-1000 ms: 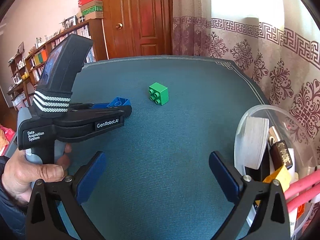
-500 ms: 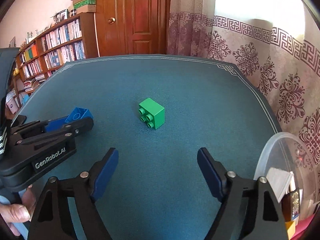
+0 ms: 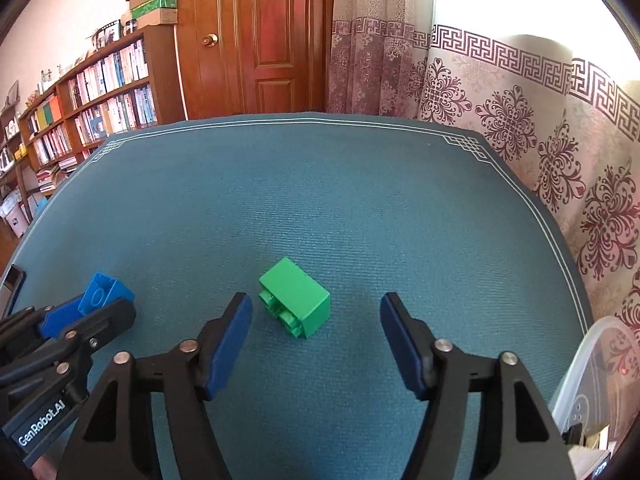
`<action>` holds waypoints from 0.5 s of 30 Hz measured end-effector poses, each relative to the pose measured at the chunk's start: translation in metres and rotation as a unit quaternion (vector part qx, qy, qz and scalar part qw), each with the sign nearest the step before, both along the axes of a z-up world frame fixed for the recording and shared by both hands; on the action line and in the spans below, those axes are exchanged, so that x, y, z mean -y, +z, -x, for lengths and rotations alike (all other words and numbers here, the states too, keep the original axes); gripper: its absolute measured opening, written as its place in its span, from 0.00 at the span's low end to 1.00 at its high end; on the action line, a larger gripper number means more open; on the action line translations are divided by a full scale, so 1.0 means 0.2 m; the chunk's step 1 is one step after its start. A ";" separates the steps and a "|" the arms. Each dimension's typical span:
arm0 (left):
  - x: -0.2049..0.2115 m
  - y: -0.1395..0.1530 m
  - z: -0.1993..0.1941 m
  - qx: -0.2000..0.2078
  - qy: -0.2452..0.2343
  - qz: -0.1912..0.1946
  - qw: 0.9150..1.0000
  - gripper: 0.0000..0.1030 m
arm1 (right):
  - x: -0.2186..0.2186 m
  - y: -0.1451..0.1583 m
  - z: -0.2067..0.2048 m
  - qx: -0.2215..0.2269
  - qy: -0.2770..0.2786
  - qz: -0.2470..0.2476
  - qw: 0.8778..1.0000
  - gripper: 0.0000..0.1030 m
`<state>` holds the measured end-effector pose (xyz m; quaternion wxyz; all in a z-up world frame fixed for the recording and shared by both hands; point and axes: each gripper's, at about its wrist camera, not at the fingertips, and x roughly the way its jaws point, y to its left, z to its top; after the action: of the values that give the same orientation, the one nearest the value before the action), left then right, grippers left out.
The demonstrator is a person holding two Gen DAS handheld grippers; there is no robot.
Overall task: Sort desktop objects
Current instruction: 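Grasp the blue brick with the left gripper while the right gripper grasps the green brick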
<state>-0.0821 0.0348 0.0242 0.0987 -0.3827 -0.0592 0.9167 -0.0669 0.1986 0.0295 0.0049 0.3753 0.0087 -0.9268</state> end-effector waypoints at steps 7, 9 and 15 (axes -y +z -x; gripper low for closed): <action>-0.02 0.00 -0.01 -0.002 -0.007 0.003 1.000 0.34 | 0.01 -0.01 0.00 0.002 0.000 0.002 1.000 0.38; -0.03 0.00 -0.01 -0.002 -0.008 0.003 1.000 0.34 | 0.00 0.00 -0.03 -0.001 -0.003 0.008 1.000 0.38; -0.06 0.01 -0.03 -0.007 -0.017 0.005 1.000 0.34 | 0.01 0.02 -0.12 -0.010 -0.003 0.013 1.000 0.38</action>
<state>-0.0754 0.0464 0.0270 0.1130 -0.3781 -0.0479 0.9176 -0.0434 0.1972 0.0344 0.0066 0.3662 -0.0048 -0.9305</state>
